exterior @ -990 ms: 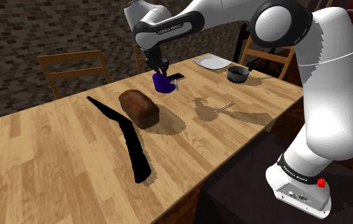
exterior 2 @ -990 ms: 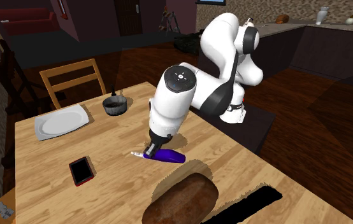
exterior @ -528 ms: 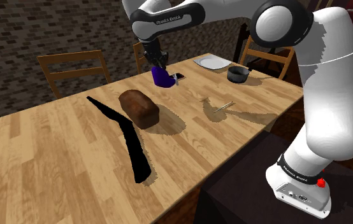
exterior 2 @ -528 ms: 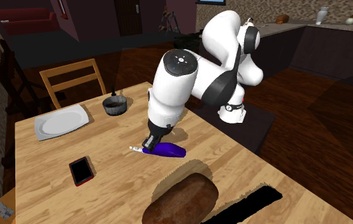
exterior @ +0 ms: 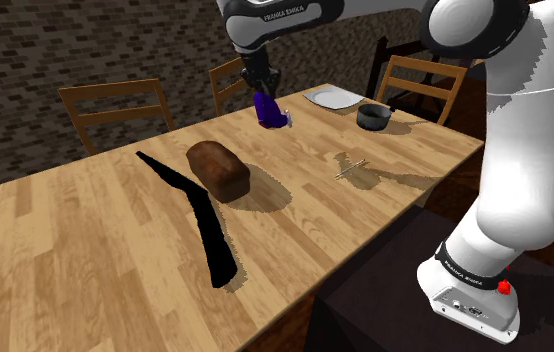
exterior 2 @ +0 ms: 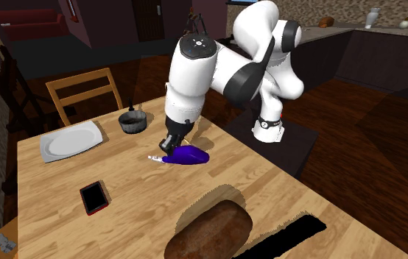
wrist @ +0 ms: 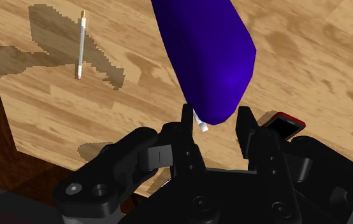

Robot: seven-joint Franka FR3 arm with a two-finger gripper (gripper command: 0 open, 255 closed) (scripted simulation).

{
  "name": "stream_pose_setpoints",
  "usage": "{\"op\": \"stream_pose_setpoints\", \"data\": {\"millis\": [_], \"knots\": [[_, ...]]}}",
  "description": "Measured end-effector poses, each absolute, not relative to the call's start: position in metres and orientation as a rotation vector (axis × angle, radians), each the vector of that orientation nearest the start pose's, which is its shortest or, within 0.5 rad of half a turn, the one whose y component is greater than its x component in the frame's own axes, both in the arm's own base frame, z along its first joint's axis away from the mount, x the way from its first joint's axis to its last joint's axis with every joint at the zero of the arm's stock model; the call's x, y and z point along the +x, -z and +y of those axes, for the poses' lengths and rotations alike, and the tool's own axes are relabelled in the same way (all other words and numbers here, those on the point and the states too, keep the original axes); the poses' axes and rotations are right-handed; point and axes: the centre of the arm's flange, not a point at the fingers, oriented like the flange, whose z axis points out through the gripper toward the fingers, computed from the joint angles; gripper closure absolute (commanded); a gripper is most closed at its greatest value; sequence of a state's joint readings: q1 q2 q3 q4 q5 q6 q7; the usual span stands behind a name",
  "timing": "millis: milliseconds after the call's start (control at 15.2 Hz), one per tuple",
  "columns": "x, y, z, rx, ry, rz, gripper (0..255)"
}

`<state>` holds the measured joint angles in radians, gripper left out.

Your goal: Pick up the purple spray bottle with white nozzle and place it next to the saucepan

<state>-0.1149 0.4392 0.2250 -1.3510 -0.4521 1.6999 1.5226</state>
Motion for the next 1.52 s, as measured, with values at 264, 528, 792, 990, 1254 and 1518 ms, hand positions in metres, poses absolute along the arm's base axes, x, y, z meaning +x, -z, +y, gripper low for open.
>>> {"op": "stream_pose_setpoints", "data": {"millis": [264,528,792,990,1254,1518], "knots": [[0.653,-0.488,-0.035,-2.668,0.348,2.141,255],[0.623,-0.500,-0.079,-2.667,0.347,2.142,255],[0.596,-0.512,-0.121,-2.667,0.347,2.142,255],[0.571,-0.519,-0.154,-2.667,0.348,2.142,255],[0.544,-0.527,-0.195,-2.667,0.347,2.142,255],[0.516,-0.540,-0.239,-2.666,0.348,2.142,255]]}}
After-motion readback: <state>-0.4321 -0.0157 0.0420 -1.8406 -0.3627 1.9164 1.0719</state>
